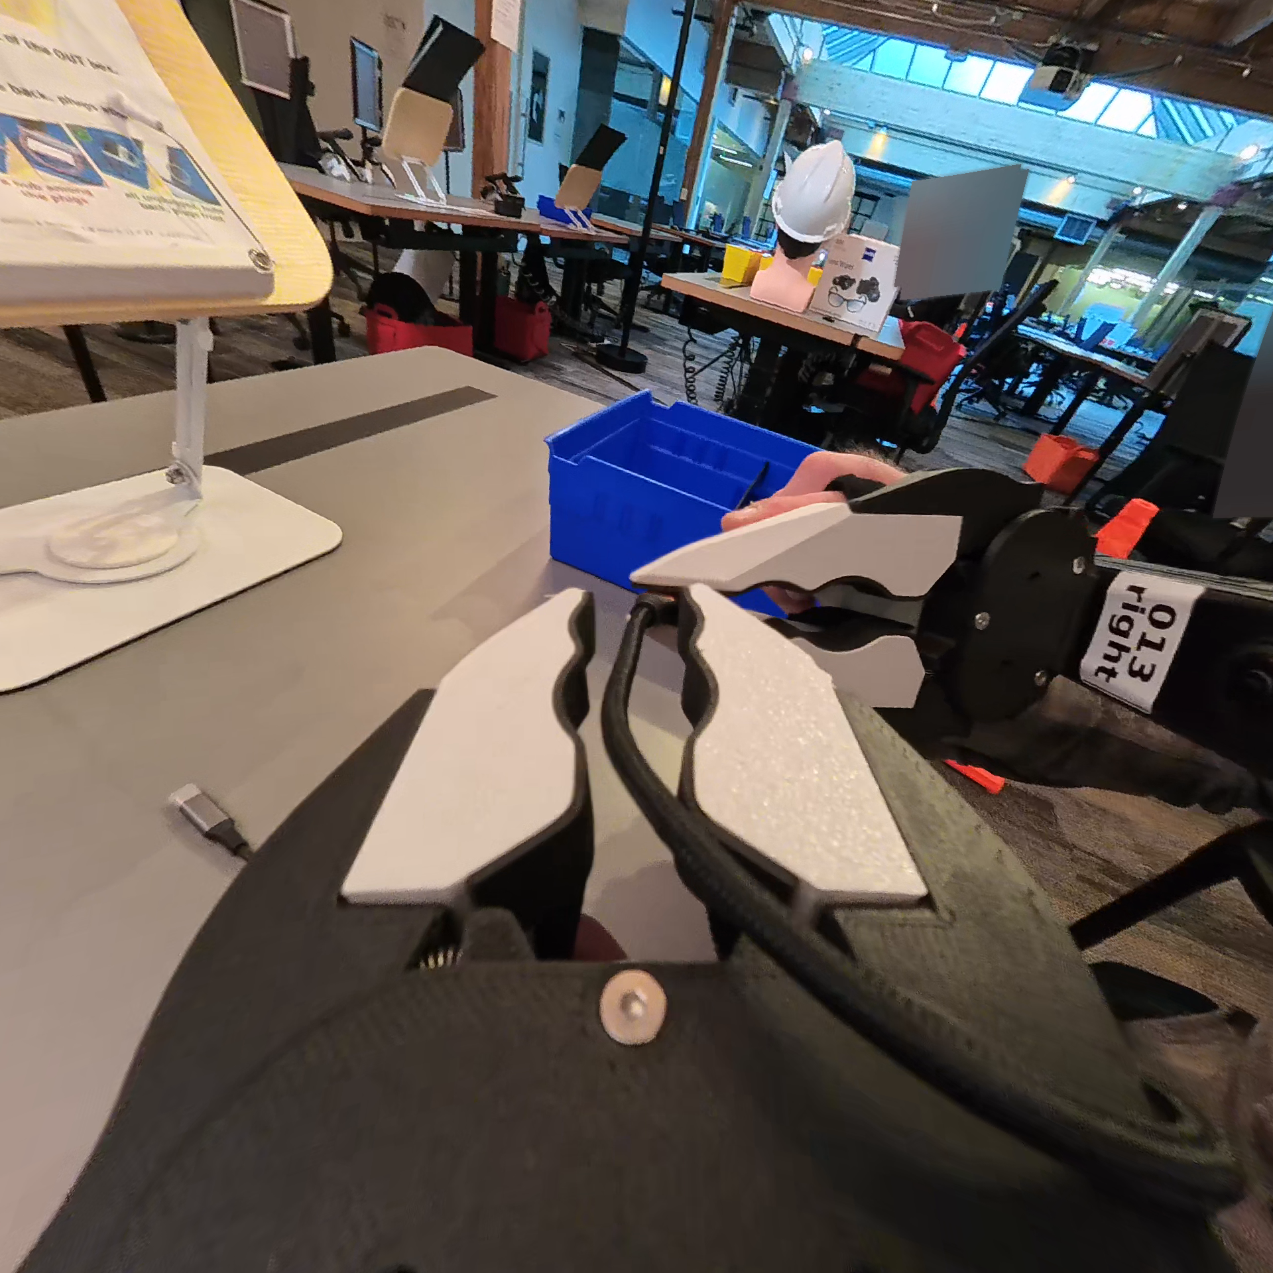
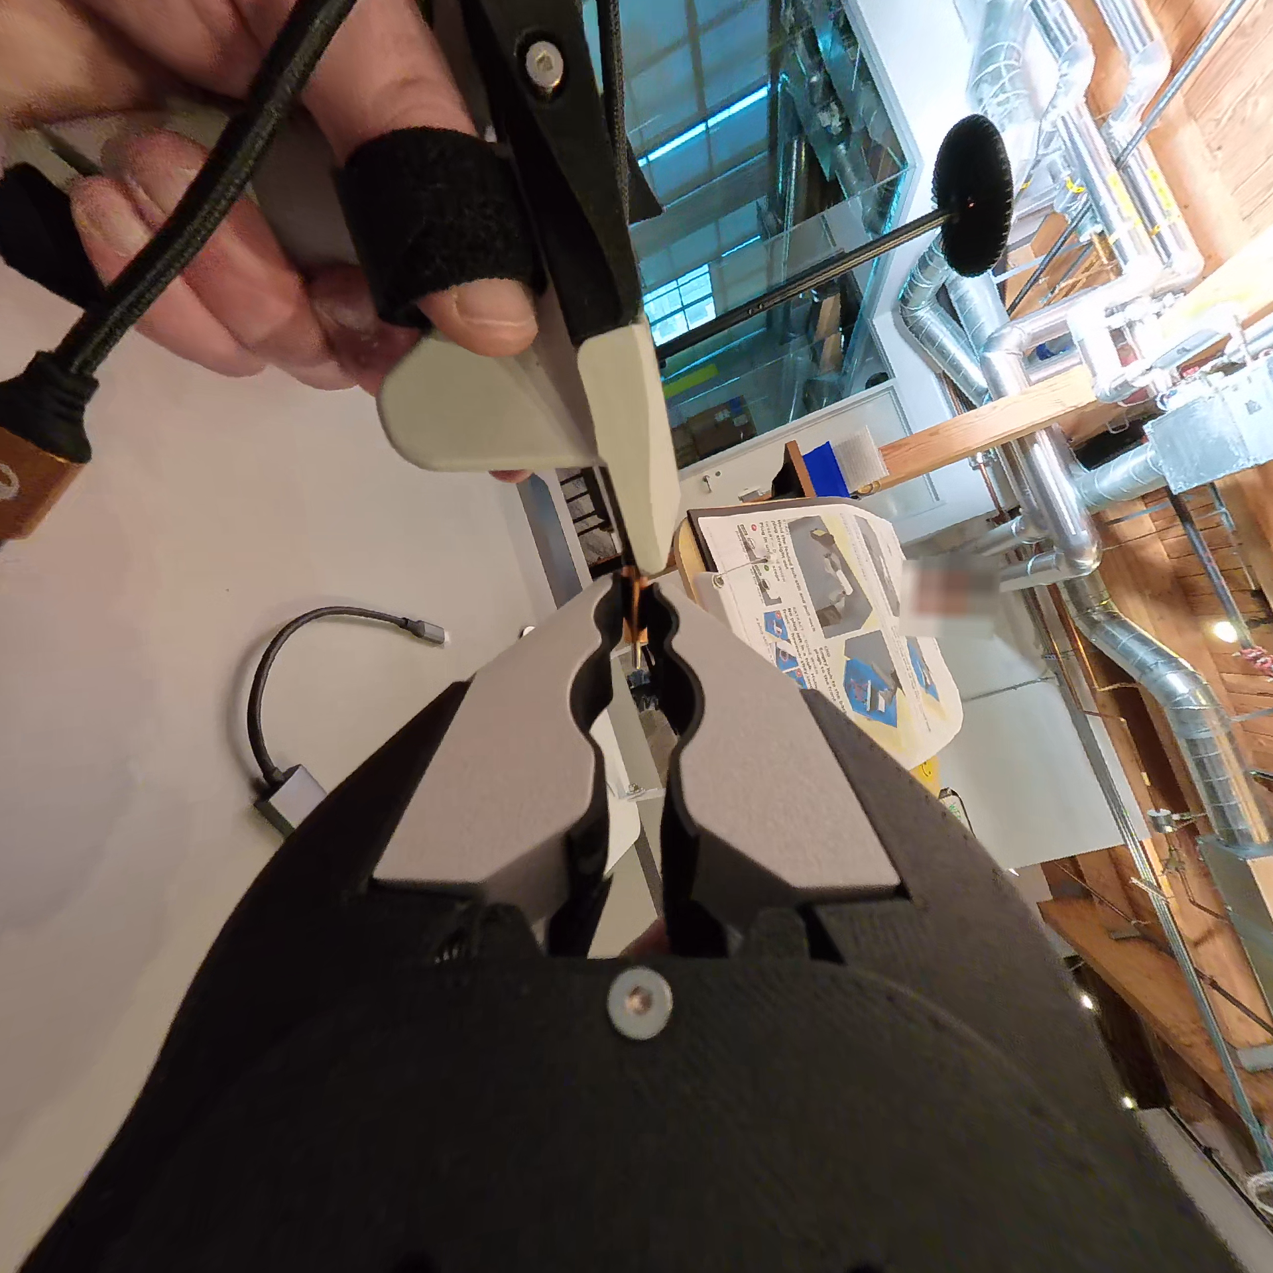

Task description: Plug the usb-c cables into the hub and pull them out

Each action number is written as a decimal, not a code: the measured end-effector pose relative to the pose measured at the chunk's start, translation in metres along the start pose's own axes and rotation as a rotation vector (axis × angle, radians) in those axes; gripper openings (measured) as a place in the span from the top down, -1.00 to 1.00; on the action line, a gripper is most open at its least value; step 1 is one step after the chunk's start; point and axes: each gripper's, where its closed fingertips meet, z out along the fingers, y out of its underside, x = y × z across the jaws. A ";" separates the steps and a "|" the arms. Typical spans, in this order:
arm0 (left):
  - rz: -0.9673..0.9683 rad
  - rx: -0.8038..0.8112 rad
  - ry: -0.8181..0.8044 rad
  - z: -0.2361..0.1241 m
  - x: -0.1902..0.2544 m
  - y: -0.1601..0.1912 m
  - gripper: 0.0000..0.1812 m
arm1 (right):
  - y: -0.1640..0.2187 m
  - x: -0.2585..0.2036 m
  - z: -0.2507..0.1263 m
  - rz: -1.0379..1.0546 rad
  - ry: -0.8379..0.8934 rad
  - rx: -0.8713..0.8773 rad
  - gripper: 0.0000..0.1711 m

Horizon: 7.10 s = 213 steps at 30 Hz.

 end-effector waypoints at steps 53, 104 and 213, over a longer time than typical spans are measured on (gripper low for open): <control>-0.082 0.057 -0.038 -0.005 0.002 -0.012 0.88 | 0.013 0.008 0.005 -0.013 0.033 -0.092 1.00; -0.064 0.069 -0.034 -0.011 0.006 -0.016 0.87 | 0.001 0.002 0.005 -0.001 0.023 -0.056 0.79; 0.154 0.098 -0.146 -0.062 -0.017 -0.030 0.87 | 0.051 -0.011 -0.023 0.487 -0.505 -0.275 0.42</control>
